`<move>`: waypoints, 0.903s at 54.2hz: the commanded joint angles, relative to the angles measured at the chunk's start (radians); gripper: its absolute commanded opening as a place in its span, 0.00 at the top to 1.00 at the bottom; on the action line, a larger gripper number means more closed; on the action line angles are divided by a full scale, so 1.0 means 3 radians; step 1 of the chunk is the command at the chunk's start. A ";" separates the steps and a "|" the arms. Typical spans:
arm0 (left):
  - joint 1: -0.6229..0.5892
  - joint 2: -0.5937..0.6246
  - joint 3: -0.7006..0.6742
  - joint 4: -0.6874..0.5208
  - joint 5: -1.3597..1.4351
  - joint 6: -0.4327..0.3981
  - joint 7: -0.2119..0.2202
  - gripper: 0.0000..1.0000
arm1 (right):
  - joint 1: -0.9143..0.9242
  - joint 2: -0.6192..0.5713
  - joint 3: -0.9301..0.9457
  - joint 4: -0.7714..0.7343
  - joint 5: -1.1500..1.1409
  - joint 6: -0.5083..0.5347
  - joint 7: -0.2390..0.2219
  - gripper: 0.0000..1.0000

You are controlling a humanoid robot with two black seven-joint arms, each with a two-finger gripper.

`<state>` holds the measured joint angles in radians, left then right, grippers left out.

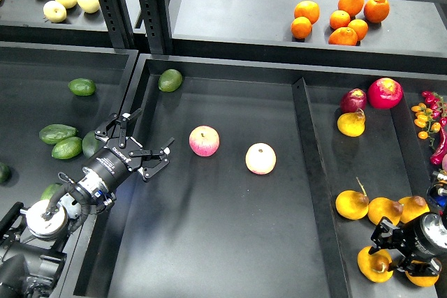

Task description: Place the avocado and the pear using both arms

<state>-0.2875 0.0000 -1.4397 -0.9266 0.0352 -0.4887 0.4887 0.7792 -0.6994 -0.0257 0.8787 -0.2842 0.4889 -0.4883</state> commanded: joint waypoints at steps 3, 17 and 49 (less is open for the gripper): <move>0.0018 0.0000 0.0003 0.0000 0.0000 0.0000 0.0000 0.01 | 0.0021 -0.0384 -0.0007 0.0098 0.0022 -0.0001 -0.0001 0.00; 0.0048 0.0000 0.0008 0.0000 0.0000 0.0000 0.0000 0.01 | 0.0225 -0.0686 0.0371 0.0118 0.0492 -0.0001 -0.0001 0.00; 0.0053 0.0000 0.0003 0.0000 0.0000 0.0000 0.0000 0.01 | -0.0281 -0.0497 0.1905 0.0190 0.1847 -0.0001 -0.0001 0.00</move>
<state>-0.2714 0.0000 -1.4373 -0.9266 0.0352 -0.4887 0.4887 0.7722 -0.8847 0.4187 0.9245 0.2362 0.4887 -0.4889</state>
